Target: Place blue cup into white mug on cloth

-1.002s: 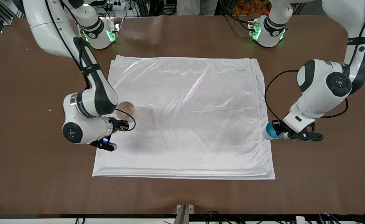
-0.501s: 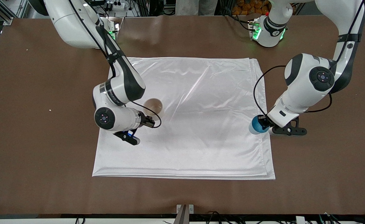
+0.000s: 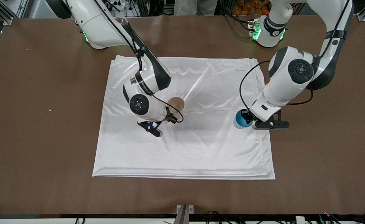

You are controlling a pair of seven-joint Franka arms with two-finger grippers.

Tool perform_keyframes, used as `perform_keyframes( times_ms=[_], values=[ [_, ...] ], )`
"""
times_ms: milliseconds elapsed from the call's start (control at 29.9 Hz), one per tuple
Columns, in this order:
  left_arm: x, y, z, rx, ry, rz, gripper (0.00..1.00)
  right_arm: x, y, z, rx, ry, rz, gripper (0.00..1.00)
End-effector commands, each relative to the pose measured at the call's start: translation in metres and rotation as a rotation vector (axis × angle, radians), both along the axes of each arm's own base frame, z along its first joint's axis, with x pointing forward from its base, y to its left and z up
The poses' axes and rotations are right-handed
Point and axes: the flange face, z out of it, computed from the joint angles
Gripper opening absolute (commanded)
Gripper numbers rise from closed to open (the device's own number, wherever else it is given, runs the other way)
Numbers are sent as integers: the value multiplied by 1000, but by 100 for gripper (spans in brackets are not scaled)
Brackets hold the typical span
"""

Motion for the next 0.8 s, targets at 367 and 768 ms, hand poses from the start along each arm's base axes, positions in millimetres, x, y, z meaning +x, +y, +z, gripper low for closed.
perform_keyframes(
  times_ms=[367, 768],
  values=[
    [-9, -56, 16, 1, 2, 70, 0, -14, 29, -31, -2, -29, -84, 15],
    [-21, -92, 8, -9, 19, 61, 0, 0, 10, -17, -20, -39, -81, 100]
  ],
)
